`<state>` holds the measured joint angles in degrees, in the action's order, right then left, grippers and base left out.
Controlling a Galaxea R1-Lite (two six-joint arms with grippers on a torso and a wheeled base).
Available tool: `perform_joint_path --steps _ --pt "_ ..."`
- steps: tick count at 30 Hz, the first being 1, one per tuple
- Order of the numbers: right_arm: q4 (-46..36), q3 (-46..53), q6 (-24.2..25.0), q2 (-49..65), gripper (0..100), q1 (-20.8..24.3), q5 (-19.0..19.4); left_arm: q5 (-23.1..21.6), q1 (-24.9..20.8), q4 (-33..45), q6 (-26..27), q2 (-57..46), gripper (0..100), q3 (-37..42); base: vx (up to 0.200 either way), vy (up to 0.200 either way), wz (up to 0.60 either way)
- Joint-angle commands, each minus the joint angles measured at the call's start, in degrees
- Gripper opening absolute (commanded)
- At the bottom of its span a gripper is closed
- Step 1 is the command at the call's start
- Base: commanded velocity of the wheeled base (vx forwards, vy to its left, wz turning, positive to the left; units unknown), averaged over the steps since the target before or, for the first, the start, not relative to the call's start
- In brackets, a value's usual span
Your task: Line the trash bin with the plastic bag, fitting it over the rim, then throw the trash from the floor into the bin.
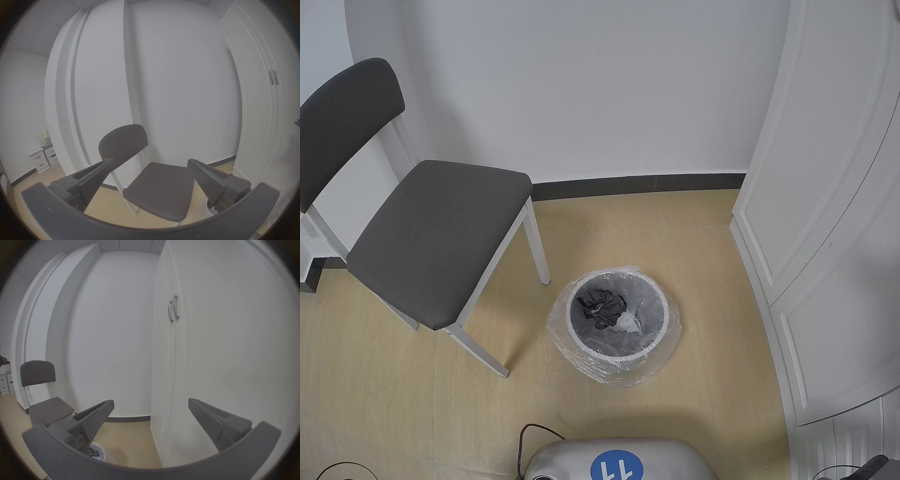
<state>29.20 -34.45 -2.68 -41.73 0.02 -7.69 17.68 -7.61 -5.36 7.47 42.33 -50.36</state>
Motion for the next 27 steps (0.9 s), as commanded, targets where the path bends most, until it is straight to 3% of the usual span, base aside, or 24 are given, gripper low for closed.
perform_joint_path --steps 1,8,10,12,14,19,27 --pt "-6.26 1.67 0.05 13.08 100 1.65 0.05 0.17 3.92 7.82 0.00 -10.77 100 -2.11 0.000 0.000 0.00" --pt "-19.00 2.81 -0.92 26.08 100 3.67 -0.83 0.34 7.08 18.28 0.09 -16.93 100 -8.00 0.000 0.000 0.00" --pt "-19.00 2.81 -0.92 26.08 100 3.67 -0.83 0.34 7.08 18.28 0.09 -16.93 100 -8.00 0.000 0.000 0.00" --pt "-26.03 2.46 -3.29 33.47 100 3.40 -0.75 0.34 7.08 27.25 0.17 -18.95 100 -14.33 0.000 0.000 0.00" --pt "-28.41 2.63 -3.73 36.63 100 3.40 -0.92 0.34 7.08 29.89 0.17 -20.18 100 -15.56 0.000 0.000 0.00" --pt "-31.57 2.55 -3.65 39.62 100 0.59 -0.92 0.52 7.26 31.91 0.35 -21.94 100 -16.17 0.000 0.000 0.00" --pt "-37.02 2.11 -3.56 41.20 100 -0.46 -1.10 0.34 11.74 36.74 0.44 -26.68 100 -15.29 0.000 0.000 0.00"
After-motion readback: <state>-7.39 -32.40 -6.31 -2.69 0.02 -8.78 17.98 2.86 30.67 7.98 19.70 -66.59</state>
